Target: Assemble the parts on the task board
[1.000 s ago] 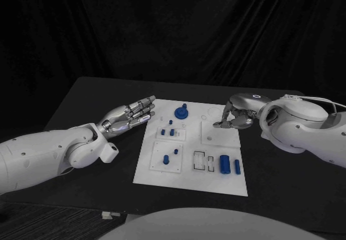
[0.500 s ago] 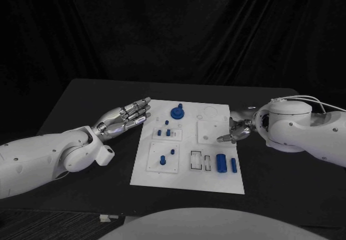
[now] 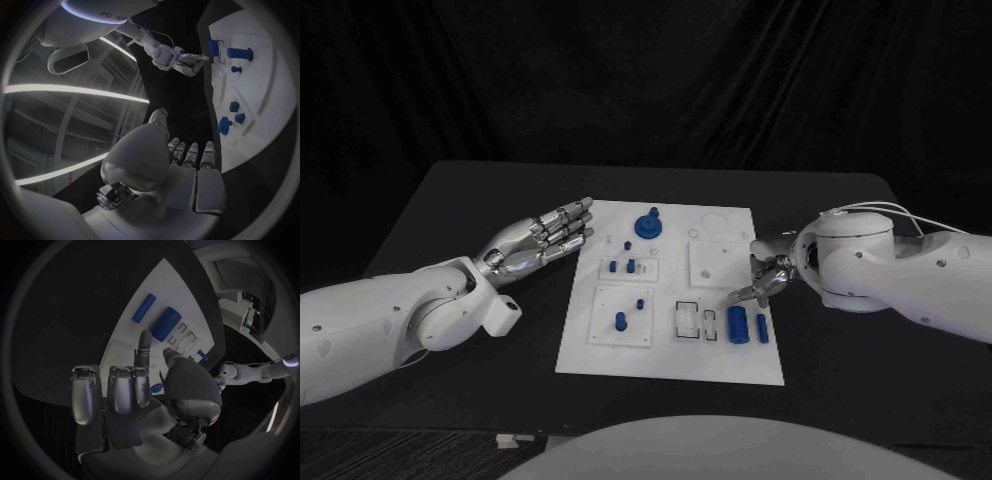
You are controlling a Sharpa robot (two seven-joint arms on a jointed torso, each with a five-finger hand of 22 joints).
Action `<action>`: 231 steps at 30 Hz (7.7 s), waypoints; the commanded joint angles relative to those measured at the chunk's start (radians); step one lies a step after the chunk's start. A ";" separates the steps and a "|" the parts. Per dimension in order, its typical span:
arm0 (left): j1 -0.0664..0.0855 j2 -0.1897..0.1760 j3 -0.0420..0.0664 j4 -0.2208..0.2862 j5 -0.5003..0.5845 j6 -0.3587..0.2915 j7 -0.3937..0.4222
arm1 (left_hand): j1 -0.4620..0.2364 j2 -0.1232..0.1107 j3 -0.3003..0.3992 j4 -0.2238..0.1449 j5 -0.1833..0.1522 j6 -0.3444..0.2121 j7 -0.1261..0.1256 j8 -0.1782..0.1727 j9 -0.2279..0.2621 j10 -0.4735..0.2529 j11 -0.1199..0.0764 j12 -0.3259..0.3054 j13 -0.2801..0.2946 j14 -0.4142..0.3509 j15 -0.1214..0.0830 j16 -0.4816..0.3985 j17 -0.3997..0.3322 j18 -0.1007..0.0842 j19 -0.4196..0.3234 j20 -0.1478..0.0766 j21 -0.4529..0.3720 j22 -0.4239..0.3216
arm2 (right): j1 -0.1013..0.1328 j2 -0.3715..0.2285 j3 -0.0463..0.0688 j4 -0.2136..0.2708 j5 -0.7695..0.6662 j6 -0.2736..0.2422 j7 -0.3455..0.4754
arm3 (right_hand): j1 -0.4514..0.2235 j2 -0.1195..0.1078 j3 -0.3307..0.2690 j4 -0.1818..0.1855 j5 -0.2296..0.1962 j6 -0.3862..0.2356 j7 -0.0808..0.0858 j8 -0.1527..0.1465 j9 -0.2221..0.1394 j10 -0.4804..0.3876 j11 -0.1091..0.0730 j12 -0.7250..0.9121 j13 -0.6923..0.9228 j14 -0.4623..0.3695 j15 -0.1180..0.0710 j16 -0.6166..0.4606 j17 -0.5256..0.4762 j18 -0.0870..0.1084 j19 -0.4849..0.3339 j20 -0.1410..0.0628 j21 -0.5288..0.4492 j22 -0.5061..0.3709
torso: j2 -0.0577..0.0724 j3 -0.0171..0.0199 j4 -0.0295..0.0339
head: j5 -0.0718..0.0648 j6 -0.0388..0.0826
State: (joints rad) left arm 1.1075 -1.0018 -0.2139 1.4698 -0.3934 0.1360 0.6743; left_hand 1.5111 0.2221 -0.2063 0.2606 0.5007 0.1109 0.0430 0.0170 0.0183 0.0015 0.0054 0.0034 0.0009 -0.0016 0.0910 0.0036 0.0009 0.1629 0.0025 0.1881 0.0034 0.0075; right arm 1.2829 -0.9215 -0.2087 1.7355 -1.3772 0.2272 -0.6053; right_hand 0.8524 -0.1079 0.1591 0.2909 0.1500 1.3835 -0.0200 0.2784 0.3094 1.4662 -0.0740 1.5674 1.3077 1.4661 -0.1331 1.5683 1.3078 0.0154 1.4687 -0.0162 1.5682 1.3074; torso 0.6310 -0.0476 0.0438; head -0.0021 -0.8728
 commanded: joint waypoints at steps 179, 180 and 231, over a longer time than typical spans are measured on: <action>-0.004 0.008 0.001 0.004 0.006 0.056 -0.048 | -0.003 -0.004 0.015 0.003 0.006 0.030 0.059 0.006 0.004 -0.002 0.065 -0.003 -0.001 0.002 -0.004 -0.004 -0.001 0.018 0.004 0.020 0.003 0.011 | -0.068 0.043 0.000 -0.033 0.379 -0.108 -0.053 | 0.168 0.075 0.236 -0.412 0.591 -0.403 0.098 -0.071 0.295 0.105 0.075 0.003 0.263 0.105 0.071 0.003 0.263 -0.004 0.082 0.064 -0.039 0.248 | -0.001 0.0002 -0.0011 | 0.033 0.000; -0.004 0.008 0.001 0.004 0.006 0.056 -0.048 | -0.003 -0.004 0.016 0.003 0.006 0.029 0.059 0.006 0.004 -0.002 0.065 -0.003 -0.001 0.002 -0.003 -0.004 -0.001 0.018 0.004 0.020 0.003 0.011 | -0.068 0.039 0.000 -0.031 0.389 -0.114 -0.052 | 0.165 0.076 0.236 -0.415 0.595 -0.410 0.098 -0.063 0.305 0.105 0.075 0.003 0.263 0.105 0.072 0.003 0.263 -0.004 0.082 0.064 -0.038 0.248 | -0.001 0.0003 -0.0012 | 0.033 0.000; -0.005 0.008 0.001 0.002 0.006 0.078 -0.066 | 0.004 -0.005 0.021 -0.003 0.008 0.027 0.064 0.006 0.004 -0.002 0.071 -0.003 -0.001 0.002 0.014 -0.004 -0.001 0.017 0.006 0.031 0.005 0.015 | -0.069 0.080 0.000 0.025 0.549 -0.201 -0.042 | 0.080 0.099 0.244 -0.402 0.568 -0.461 0.097 -0.004 0.362 0.105 0.075 0.003 0.263 0.105 0.071 0.003 0.263 -0.003 0.080 0.064 -0.042 0.247 | 0.000 0.0001 0.0000 | 0.020 0.000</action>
State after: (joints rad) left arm 1.1039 -0.9945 -0.2139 1.4695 -0.3931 0.1988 0.6006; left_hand 1.5111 0.2221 -0.1925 0.2577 0.5045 0.1378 0.1020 0.0211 0.0216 -0.0018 0.0698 0.0034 0.0016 0.0004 0.1004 0.0036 0.0014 0.1625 0.0061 0.2132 0.0034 0.0218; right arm 1.2164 -0.8427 -0.2083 1.7624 -0.8420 -0.0110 -0.6369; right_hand 0.9436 -0.0076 0.1901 0.0948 0.7220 0.9267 0.0763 0.2691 0.6731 1.4640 -0.0004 1.5672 1.3074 1.4639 -0.0665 1.5681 1.3073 0.0156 1.4668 0.0431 1.5322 1.3073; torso 0.6304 -0.0476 0.0438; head 0.0187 -0.8728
